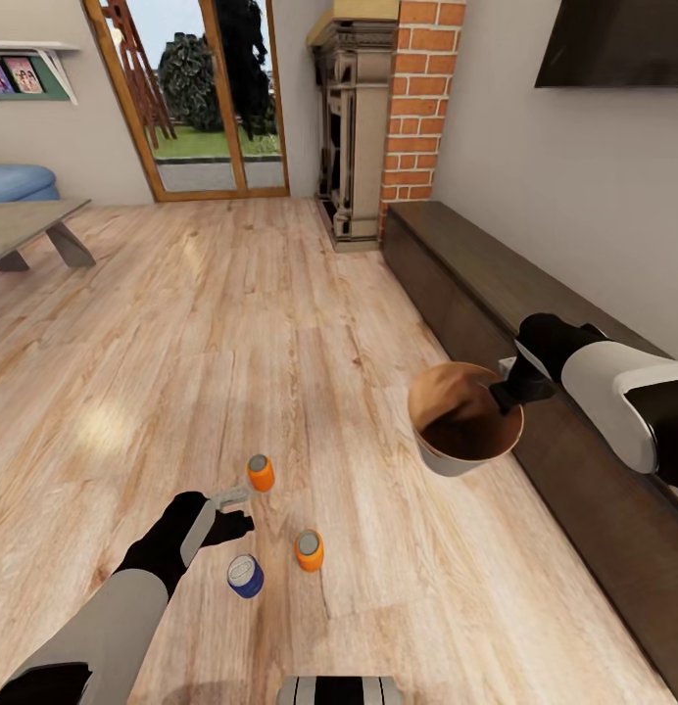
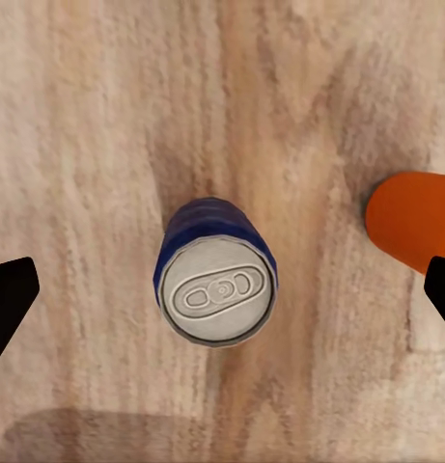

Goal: Put the three can of soda from the living room inside the tash can in the kitchen.

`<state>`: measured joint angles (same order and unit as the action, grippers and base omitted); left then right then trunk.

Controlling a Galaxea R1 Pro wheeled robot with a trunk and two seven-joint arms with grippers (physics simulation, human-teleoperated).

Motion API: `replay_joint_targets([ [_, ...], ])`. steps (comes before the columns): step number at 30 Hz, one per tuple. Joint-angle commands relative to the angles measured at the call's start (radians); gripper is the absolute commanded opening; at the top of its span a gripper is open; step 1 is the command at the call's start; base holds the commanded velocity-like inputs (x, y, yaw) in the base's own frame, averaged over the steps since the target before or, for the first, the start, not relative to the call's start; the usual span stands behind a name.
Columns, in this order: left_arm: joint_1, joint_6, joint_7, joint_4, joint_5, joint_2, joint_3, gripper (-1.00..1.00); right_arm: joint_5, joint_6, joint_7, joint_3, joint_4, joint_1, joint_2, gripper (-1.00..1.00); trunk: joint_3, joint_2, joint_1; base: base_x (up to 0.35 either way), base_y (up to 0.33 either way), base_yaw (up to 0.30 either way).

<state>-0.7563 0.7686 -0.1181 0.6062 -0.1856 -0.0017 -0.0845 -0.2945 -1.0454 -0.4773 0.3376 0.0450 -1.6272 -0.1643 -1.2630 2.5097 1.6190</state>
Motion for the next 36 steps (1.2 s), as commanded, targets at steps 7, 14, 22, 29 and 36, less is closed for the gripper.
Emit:
replay_joint_targets([
  [7,0.0,0.0,-0.001,-0.003,-0.001,-0.001,-0.003,1.0,0.009,-0.002,0.0,-0.01,0.0,0.0,0.001,-1.0,-0.008,0.001,0.001,0.0,0.0,0.0],
  [14,0.0,0.0,-0.002,-0.006,0.0,-0.001,-0.004,1.0,0.009,-0.002,0.0,-0.009,-0.001,0.0,0.003,-1.0,-0.035,0.002,0.004,0.0,0.0,0.0],
  [22,0.0,0.0,0.0,-0.005,0.0,-0.001,-0.002,1.0,0.009,-0.002,0.0,-0.011,-0.001,0.0,0.006,-1.0,-0.066,0.004,0.008,0.0,0.0,0.0],
  [29,0.0,0.0,0.0,-0.002,0.0,-0.001,-0.001,1.0,0.009,-0.002,0.0,-0.011,0.0,0.0,0.006,-1.0,-0.073,0.005,0.008,0.0,0.0,0.0],
  [36,0.0,0.0,0.0,0.0,0.001,-0.001,0.001,1.0,0.009,-0.002,0.0,-0.01,-0.001,0.001,0.006,-1.0,-0.073,0.005,0.008,0.047,0.009,0.0],
])
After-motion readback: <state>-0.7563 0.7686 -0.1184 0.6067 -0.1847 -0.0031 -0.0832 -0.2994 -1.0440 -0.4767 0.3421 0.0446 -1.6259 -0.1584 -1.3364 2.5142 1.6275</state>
